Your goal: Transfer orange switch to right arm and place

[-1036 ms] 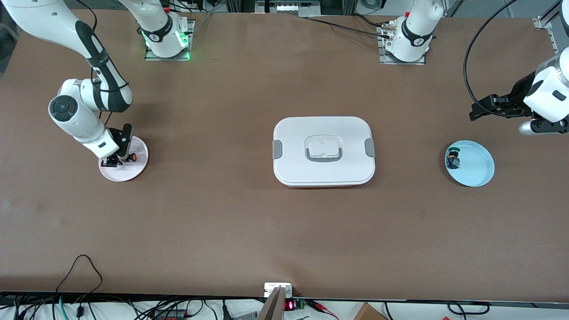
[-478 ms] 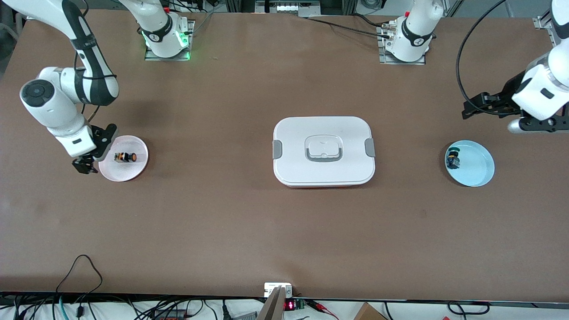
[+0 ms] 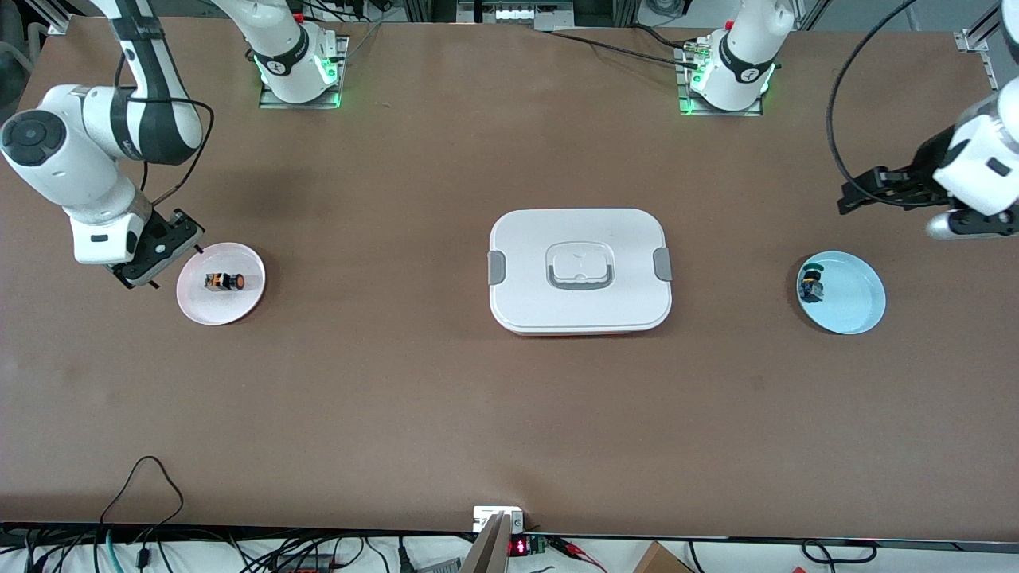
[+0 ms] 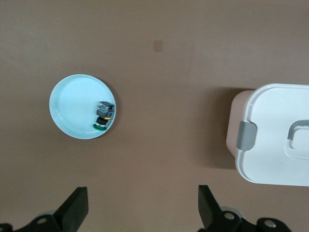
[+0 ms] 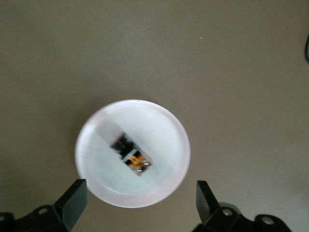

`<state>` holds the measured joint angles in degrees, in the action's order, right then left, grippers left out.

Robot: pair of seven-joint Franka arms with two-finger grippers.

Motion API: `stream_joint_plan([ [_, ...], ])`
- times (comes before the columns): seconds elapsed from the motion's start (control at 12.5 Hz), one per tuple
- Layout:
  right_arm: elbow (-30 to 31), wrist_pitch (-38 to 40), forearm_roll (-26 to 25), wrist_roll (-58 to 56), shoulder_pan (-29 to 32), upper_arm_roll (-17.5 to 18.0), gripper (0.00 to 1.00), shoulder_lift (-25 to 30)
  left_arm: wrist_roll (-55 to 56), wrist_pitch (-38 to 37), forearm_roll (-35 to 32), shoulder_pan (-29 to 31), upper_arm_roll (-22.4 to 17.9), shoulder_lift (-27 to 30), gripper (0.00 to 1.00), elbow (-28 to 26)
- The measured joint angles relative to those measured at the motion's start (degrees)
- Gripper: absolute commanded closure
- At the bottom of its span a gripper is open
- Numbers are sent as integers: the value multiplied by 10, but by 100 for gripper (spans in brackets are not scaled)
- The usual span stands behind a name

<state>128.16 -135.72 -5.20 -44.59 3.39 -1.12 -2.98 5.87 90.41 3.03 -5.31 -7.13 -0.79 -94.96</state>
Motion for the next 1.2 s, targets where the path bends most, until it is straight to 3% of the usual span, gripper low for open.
stream_joint_plan([
  [0.16,-30,77,37,96,-10,0,0,8,0,-5,0,11,-1,4,0,0],
  [0.64,-149,264,49,343,-50,3,0,9,1,-11,0,12,5,10,0,2],
  [0.88,-234,352,49,362,-52,2,0,7,1,-11,0,12,5,10,0,2],
  [1.2,-307,395,49,374,-47,-18,0,3,1,-11,0,12,6,10,0,2],
])
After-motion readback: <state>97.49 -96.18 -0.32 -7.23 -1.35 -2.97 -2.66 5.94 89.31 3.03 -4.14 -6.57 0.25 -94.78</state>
